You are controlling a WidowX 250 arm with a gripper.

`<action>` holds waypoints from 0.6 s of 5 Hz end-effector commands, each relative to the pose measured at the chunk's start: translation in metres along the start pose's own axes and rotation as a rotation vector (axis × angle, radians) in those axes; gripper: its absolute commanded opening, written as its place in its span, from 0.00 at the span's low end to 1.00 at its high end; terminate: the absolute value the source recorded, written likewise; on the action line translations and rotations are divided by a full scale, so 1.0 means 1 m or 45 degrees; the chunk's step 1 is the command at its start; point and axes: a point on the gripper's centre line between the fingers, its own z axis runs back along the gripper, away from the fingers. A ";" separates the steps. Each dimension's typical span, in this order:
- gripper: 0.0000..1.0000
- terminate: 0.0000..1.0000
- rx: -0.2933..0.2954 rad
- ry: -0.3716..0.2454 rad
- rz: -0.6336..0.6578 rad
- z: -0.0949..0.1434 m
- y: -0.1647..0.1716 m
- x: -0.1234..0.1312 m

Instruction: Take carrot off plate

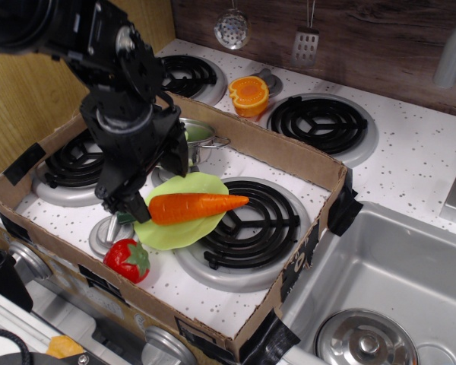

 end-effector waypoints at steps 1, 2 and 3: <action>1.00 0.00 -0.052 0.005 0.005 -0.005 -0.018 0.001; 1.00 0.00 -0.067 0.031 0.004 -0.013 -0.016 -0.001; 1.00 0.00 -0.084 0.060 0.016 -0.024 -0.014 -0.003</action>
